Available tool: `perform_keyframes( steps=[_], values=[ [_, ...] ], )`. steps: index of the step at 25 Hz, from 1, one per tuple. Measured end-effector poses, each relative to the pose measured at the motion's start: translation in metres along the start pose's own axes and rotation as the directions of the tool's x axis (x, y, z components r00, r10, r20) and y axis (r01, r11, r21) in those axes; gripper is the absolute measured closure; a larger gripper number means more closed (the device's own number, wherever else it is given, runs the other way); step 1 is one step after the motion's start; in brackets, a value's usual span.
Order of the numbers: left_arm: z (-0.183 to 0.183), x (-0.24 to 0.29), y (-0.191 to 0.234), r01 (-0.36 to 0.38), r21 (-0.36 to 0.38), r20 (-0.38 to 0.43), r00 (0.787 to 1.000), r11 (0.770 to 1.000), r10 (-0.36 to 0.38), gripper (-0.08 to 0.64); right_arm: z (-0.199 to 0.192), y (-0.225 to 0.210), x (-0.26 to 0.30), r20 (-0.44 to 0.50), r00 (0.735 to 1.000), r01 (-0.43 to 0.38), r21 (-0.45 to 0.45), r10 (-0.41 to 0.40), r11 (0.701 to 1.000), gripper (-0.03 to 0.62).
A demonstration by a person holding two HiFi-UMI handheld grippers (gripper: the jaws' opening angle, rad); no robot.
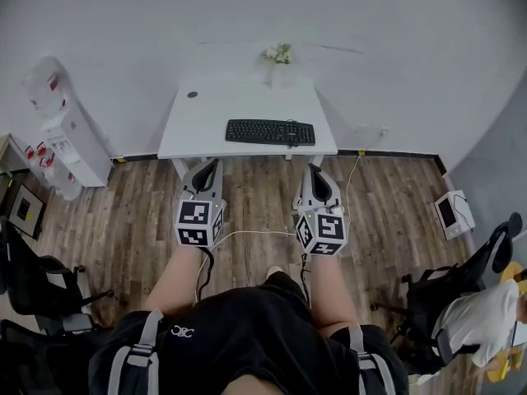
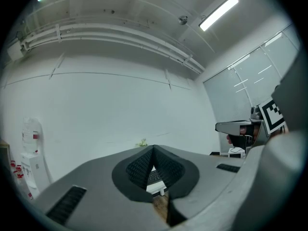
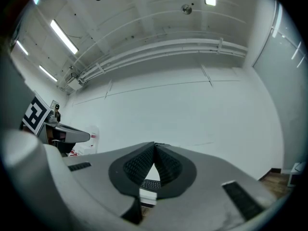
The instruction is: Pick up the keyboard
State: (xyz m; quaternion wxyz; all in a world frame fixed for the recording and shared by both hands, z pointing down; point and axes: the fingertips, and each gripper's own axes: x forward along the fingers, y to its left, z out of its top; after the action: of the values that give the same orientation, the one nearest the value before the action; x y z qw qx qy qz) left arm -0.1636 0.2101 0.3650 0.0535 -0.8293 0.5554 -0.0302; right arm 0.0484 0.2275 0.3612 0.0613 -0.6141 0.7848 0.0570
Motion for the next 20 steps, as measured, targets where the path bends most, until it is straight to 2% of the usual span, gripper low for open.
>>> perform_keyframes(
  steps=[10,15,20],
  values=[
    [-0.005,0.047,0.014,-0.005,0.0,0.022,1.0,1.0,0.005,0.549,-0.013,-0.02,0.044,0.018,1.0,-0.002,0.07,0.001,0.998,0.588],
    [-0.011,0.092,0.033,-0.017,-0.002,0.024,1.0,1.0,0.017,0.549,-0.019,-0.036,0.093,0.031,1.0,-0.002,0.065,0.0,0.998,0.588],
    [-0.025,0.147,0.052,-0.024,-0.008,0.009,1.0,1.0,0.024,0.549,-0.042,-0.06,0.15,0.01,1.0,0.021,0.073,-0.022,0.997,0.588]
  ],
)
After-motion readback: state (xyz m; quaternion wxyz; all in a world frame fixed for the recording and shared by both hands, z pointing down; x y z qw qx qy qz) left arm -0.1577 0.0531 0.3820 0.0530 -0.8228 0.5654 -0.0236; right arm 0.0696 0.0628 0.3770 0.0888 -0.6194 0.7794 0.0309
